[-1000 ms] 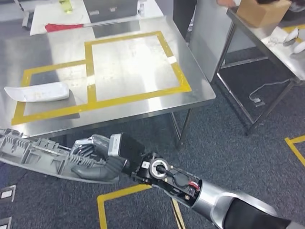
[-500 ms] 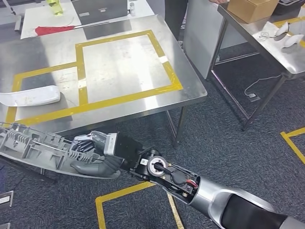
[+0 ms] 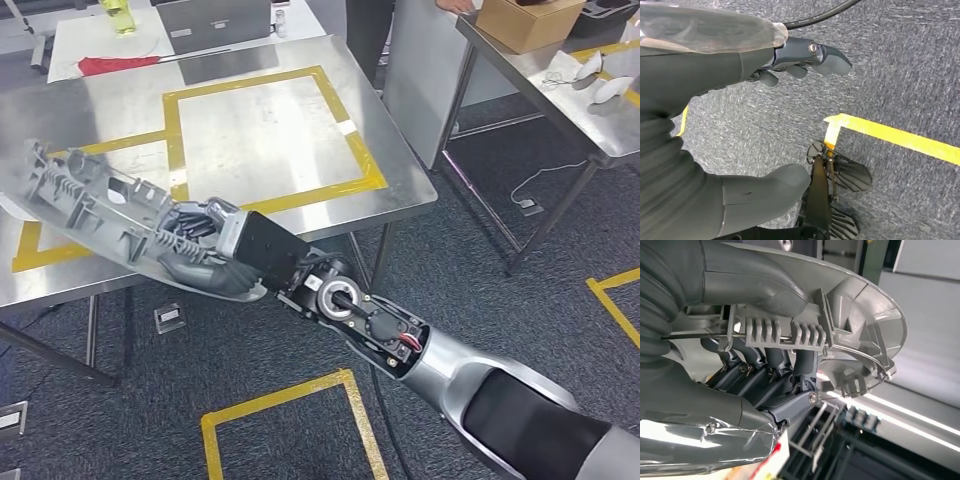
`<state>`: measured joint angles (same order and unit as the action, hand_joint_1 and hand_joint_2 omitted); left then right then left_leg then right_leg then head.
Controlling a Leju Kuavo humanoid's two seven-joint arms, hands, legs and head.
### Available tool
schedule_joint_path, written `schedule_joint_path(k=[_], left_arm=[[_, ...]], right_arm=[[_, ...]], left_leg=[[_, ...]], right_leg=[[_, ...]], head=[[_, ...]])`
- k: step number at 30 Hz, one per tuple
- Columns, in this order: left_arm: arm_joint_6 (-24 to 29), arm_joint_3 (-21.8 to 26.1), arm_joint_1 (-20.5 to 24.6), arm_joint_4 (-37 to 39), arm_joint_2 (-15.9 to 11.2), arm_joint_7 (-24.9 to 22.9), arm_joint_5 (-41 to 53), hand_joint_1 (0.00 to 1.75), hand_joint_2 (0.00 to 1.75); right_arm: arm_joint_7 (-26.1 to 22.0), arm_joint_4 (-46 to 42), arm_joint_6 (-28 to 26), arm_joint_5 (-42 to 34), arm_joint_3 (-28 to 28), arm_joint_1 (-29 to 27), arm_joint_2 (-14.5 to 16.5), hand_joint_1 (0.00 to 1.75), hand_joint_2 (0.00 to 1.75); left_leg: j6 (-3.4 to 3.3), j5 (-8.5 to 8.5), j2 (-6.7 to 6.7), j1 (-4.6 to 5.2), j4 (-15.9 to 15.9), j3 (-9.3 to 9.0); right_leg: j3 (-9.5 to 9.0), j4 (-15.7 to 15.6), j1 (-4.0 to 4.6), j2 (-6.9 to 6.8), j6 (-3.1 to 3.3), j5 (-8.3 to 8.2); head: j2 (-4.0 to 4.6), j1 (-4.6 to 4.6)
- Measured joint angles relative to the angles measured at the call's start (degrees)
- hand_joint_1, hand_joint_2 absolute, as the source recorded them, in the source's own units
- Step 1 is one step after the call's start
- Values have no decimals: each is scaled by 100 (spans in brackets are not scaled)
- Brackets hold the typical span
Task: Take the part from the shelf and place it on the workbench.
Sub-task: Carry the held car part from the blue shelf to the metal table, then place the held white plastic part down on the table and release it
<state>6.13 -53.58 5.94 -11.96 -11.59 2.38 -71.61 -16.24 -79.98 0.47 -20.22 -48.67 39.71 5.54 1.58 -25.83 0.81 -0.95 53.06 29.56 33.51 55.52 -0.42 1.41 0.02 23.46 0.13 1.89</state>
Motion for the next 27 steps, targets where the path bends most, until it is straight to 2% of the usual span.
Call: schedule_joint_path(k=[10, 18, 20, 22, 24, 27], left_arm=[[-43, -2, 0, 0, 13, 11, 20, 0, 175], [-36, -1, 0, 0, 32, 11, 16, 0, 175], [-35, -1, 2, -1, 25, 11, 15, 0, 175], [-31, -2, 10, -2, 15, 11, 14, 0, 175], [-22, -2, 9, -2, 16, 11, 14, 0, 175], [-10, -2, -14, -1, 20, 1, 9, 0, 175]], right_arm=[[80, 138, -12, -123, 75, 370, -44, 169, 175], [-229, 349, 188, -178, -90, 239, -28, 169, 175], [-262, 393, 200, -177, -139, 198, -9, 169, 175], [-277, 423, 208, -178, -174, 172, 6, 169, 175], [-301, 449, 224, -185, -195, 157, 11, 169, 175], [-342, 503, 241, -196, -219, 103, 12, 169, 175]], left_leg=[[-5, 0, 1, 0, -2, 10], [-25, 16, 3, -4, -39, 34], [-67, 10, -7, 11, -57, 42], [-159, 33, -31, 5, -194, -34], [-225, 82, -43, -31, -403, -208], [-237, 59, -44, -49, -503, -380]], right_leg=[[-3, -21, 0, 0, -4, -2], [-4, -88, 4, -4, -31, -25], [-27, -138, -8, -6, -71, -54], [-61, -195, -6, -20, -129, -69], [56, 49, 17, -44, -132, 82], [623, 1164, -6, -59, -161, 452]], head=[[0, -1], [0, -3], [0, -4], [0, -8], [0, 19], [1, 63]])
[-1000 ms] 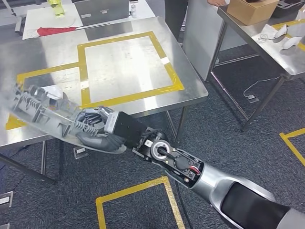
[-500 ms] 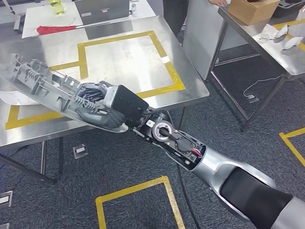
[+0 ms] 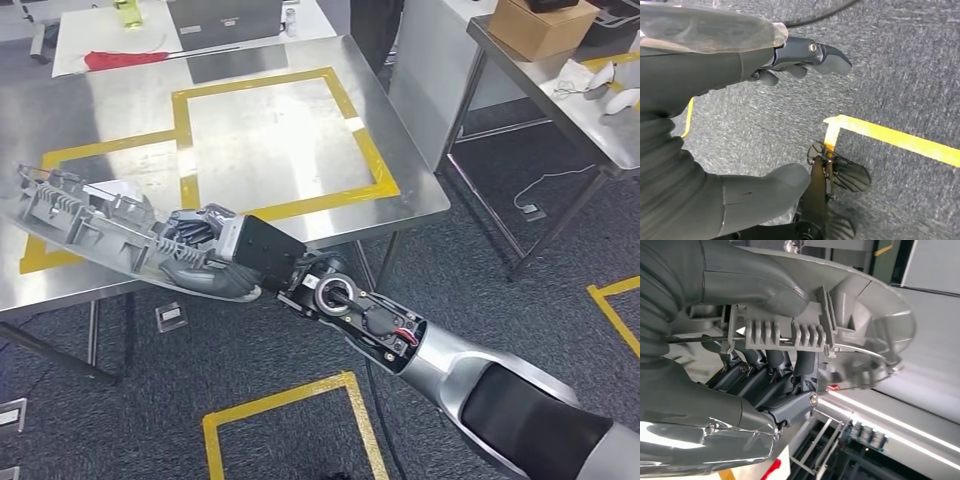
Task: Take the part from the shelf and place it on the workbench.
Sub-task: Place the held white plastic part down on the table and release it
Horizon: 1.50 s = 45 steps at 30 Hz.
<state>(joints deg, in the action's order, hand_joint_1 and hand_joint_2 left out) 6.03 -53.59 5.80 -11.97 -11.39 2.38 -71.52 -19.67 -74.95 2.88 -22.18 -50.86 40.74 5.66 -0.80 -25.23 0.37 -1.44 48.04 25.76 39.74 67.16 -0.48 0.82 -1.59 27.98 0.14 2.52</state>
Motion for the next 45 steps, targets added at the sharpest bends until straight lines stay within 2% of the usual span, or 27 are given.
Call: schedule_joint_path(k=[1, 2, 3, 4, 5, 6, 7, 9, 11, 12, 13, 15, 16, 17, 18, 19, 20, 21, 22, 23, 25, 26, 29, 33, 41, 45], left_arm=[[2, 0, -6, 0, 2, -6, -2, 0, 175], [4, 0, -11, -1, 5, -10, -4, 0, 175], [5, 0, -14, -1, 9, -12, -4, 0, 175], [7, 0, -16, -1, 13, -13, -4, 0, 175], [8, 0, -17, 1, 7, -14, -4, 0, 175], [10, 0, -13, 3, 4, -16, -4, 0, 175], [12, 0, -4, 4, -1, -20, -4, 0, 175], [16, 0, 21, 4, 3, -28, -4, 0, 175], [27, 0, 42, 2, 15, -30, -4, 0, 175], [38, 0, 52, 2, 19, -31, -4, 0, 175], [48, 0, 60, 1, 21, -31, -4, 0, 175], [63, -1, 54, 1, 21, -37, -4, 0, 175], [65, -1, 42, 1, 22, -43, -4, 0, 175], [66, -1, 32, 1, 21, -51, -4, 0, 175], [67, -1, 26, 1, 15, -60, -4, 0, 175], [69, 0, 22, 2, 7, -67, -4, 0, 175], [73, 0, 14, 3, -13, -74, -4, 0, 175], [77, 0, 6, 5, -33, -78, -3, 0, 175], [80, 0, -2, 7, -54, -81, -3, 0, 175], [83, 0, -7, 8, -72, -83, -3, 0, 175], [90, 0, -7, 8, -82, -83, -4, 0, 175], [95, 0, -9, 8, -80, -83, -4, 0, 175], [110, 0, -7, 8, -61, -83, -4, 0, 175], [116, -1, -11, 8, -28, -83, -4, 0, 175], [118, 0, -5, 8, -17, -83, 3, 0, 175], [116, -1, -5, 8, -15, -83, 14, 0, 175]], right_arm=[[-7, 16, 1, 0, -5, -28, 0, 169, 175], [-11, 27, 3, 0, -9, -49, 0, 169, 175], [-12, 33, 4, 0, -12, -62, 1, 169, 175], [-11, 39, 7, 0, -15, -66, 1, 169, 175], [-11, 50, 9, -2, -16, -68, 1, 169, 175], [-15, 61, 10, -5, -19, -65, 3, 169, 175], [-20, 72, 10, -8, -23, -64, 13, 169, 175], [-32, 80, 9, -12, -28, -65, 34, 169, 175], [-37, 92, 9, -14, -26, -75, 45, 169, 175], [-38, 109, 9, -15, -23, -87, 43, 169, 175], [-40, 132, 9, -16, -18, -112, 38, 169, 175], [-48, 186, 11, -17, -10, -203, 26, 169, 175], [-55, 210, 14, -17, -9, -247, 22, 169, 175], [-60, 234, 15, -17, -9, -277, 20, 169, 175], [-67, 253, 17, -16, -8, -290, 20, 169, 175], [-71, 268, 17, -16, -7, -294, 20, 169, 175], [-75, 279, 16, -16, -5, -295, 20, 169, 175], [-80, 289, 17, -15, -3, -300, 20, 169, 175], [-84, 296, 17, -15, -2, -305, 20, 169, 175], [-88, 301, 17, -16, -1, -308, 23, 169, 175], [-93, 302, 18, -16, 6, -285, 33, 169, 175], [-96, 301, 18, -16, 14, -261, 38, 169, 175], [-105, 300, 21, -19, 33, -208, 42, 169, 175], [-120, 300, 27, -28, 35, -199, 44, 169, 175], [-185, 284, -10, -39, 52, -150, 81, 169, 175], [-292, 229, -261, 23, 128, -80, 88, 169, 175]], left_leg=[[11, -40, 8, -6, 4, -52], [33, -93, 23, -17, 13, -115], [63, -157, 42, -35, 28, -190], [100, -232, 59, -55, 52, -264], [142, -302, 72, -74, 74, -317], [189, -361, 78, -81, 106, -327], [235, -406, 76, -85, 148, -297], [319, -464, 62, -83, 159, -249], [386, -469, 29, -96, 304, -198], [433, -465, 6, -103, 591, -47], [483, -495, -16, -111, 999, 196], [578, -737, -48, -118, 1828, 782], [589, -862, -54, -118, 2034, 999], [570, -899, -59, -112, 2051, 1143], [521, -780, -62, -96, 1872, 1204], [444, -485, -63, -66, 1522, 1198], [342, -92, -64, -17, 1097, 1165], [255, 220, -66, 30, 745, 1125], [191, 452, -67, 74, 515, 1093], [152, 539, -66, 104, 433, 1084], [146, 534, -56, 107, 456, 1065], [160, 531, -45, 96, 452, 1058], [200, 518, -5, 80, 447, 1048], [148, 483, 10, 93, 491, 1058], [113, 489, 8, 97, 525, 1058], [111, 497, 8, 96, 525, 1054]], right_leg=[[147, 235, -17, -4, -31, -5], [193, 232, -39, -11, -59, -128], [138, 3, -66, -20, -84, -352], [20, -385, -96, -29, -109, -627], [-85, -715, -103, -26, -131, -825], [-201, -998, -98, -24, -133, -896], [-262, -1144, -83, -15, -100, -871], [-328, -1209, -53, -12, 12, -678], [-389, -1216, -79, -5, 101, -594], [-451, -1236, -93, 1, 129, -567], [-518, -1261, -99, 2, 150, -538], [-651, -1301, -89, -4, 177, -471], [-716, -1312, -85, 2, 186, -433], [-780, -1318, -83, 14, 190, -391], [-835, -1321, -80, 29, 191, -350], [-885, -1324, -75, 42, 189, -311], [-924, -1325, -73, 55, 181, -274], [-953, -1327, -68, 67, 167, -242], [-965, -1328, -65, 77, 143, -211], [-973, -1329, -65, 82, 110, -183], [-998, -1339, -55, 77, 45, -138], [-1016, -1343, -48, 68, 35, -129], [-1059, -1368, -31, 18, 59, -125], [-1103, -1428, -31, -26, 79, -93], [-1109, -1431, -30, -32, 37, -114], [-1109, -1429, -22, -31, 25, -123]], head=[[0, 7], [0, 14], [0, 20], [0, 28], [1, 33], [2, 40], [2, 46], [1, 54], [1, 30], [0, 0], [0, -32], [-1, -73], [0, -84], [0, -96], [0, -108], [0, -117], [-1, -122], [-1, -124], [-1, -126], [-1, -127], [-1, -125], [-1, -122], [-1, -96], [-1, -49], [-1, -35], [-1, -40]])
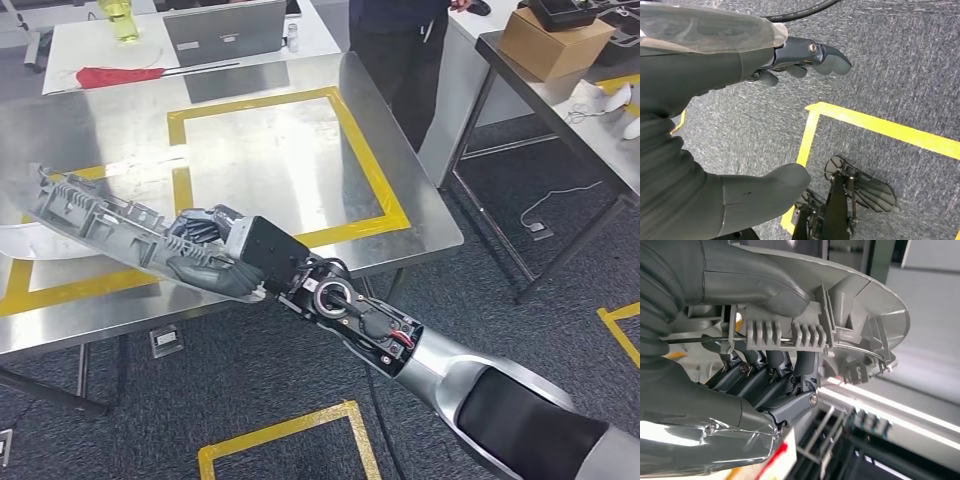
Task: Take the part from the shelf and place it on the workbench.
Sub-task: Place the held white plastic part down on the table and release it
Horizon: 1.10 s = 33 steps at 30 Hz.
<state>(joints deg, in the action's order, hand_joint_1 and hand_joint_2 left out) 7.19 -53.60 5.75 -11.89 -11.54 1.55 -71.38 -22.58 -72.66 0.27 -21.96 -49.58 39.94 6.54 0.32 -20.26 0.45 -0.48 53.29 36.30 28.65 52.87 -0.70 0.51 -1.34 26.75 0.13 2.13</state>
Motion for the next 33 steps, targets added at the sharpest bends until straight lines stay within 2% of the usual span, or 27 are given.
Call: schedule_joint_path(k=[5, 13, 18, 24, 27, 33], left_arm=[[-29, 1, -2, 0, -1, 6, 0, 0, 175], [-61, 1, -3, 0, 5, 25, -1, 0, 175], [-68, 0, -12, 0, 15, 28, -14, 0, 175], [-68, 1, -9, 0, 21, 40, -17, 0, 175], [-83, 1, -6, 0, 22, 67, -14, 0, 175], [-164, -1, 8, 0, 22, 87, 71, 0, 175]], right_arm=[[203, -80, -554, 128, 265, 308, -98, 169, 175], [442, -87, -995, 148, 801, 638, -533, 169, 175], [608, -87, -1047, 149, 1081, 665, -831, 169, 175], [656, -87, -1072, 234, 1161, 671, -956, 169, 175], [767, -83, -1250, 558, 1144, 677, -970, 169, 175], [1124, 370, -1595, 2046, 876, 885, -855, 169, 175]], left_leg=[[-3, 6, -2, -6, 0, -7], [-4, 6, -2, -6, 4, -15], [-4, 6, -5, -4, 3, -16], [-4, 6, -5, -5, 1, -18], [-3, 6, -5, -6, -2, -18], [-2, 7, -2, -5, -9, -17]], right_leg=[[-2, 2, 5, 1, 1, -2], [-13, 2, 6, 3, -1, -4], [-19, 2, 8, 7, -3, -5], [-19, 3, 16, 7, -3, -6], [-20, 6, 19, 6, -2, -5], [-23, 12, 24, 5, 0, -3]], head=[[0, -7], [0, -9], [0, -6], [0, -7], [0, -7], [0, -8]])
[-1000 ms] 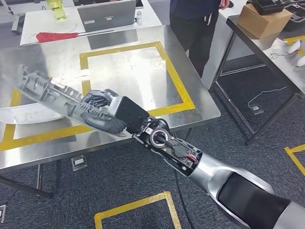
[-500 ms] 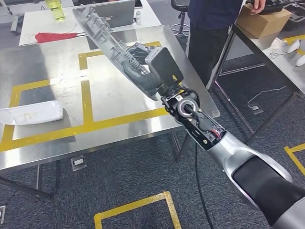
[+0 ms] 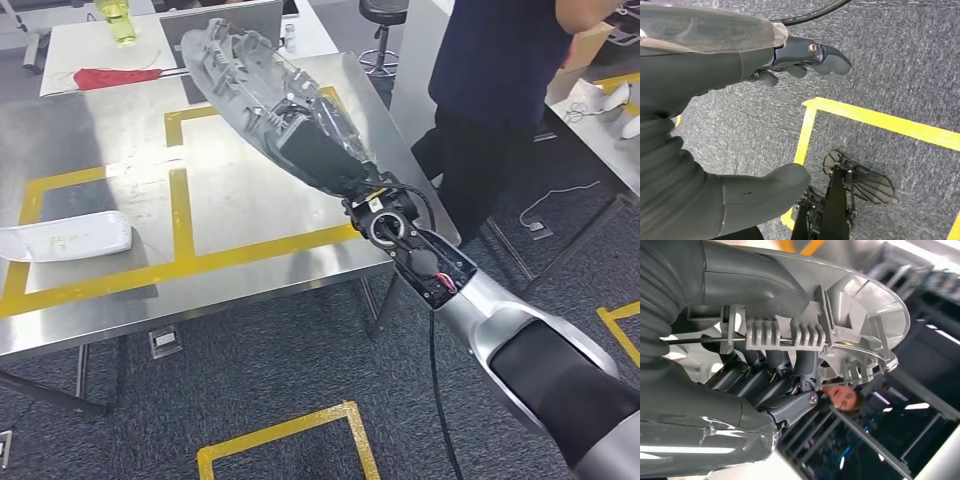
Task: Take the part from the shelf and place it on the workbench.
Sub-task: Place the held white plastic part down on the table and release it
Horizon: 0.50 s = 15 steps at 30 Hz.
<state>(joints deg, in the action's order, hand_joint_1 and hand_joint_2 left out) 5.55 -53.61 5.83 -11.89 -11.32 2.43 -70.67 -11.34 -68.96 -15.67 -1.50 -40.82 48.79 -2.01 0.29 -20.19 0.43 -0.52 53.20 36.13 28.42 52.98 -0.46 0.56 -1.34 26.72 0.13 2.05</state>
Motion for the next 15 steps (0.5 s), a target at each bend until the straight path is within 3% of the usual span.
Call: schedule_joint_path(k=[5, 15], left_arm=[[-49, -3, 28, 0, 4, 15, 53, 0, 175], [-59, -21, 25, 0, 20, 36, 87, 0, 175]], right_arm=[[-55, 874, -159, 736, -296, 337, 365, 169, 175], [-164, 1933, -194, 919, -587, 570, 831, 169, 175]], left_leg=[[9, 7, 6, -1, -1, -1], [11, 8, 10, -2, -1, 0]], right_leg=[[2, 3, 1, -5, 1, 1], [2, 2, 1, -13, 4, 3]], head=[[0, -3], [0, -4]])
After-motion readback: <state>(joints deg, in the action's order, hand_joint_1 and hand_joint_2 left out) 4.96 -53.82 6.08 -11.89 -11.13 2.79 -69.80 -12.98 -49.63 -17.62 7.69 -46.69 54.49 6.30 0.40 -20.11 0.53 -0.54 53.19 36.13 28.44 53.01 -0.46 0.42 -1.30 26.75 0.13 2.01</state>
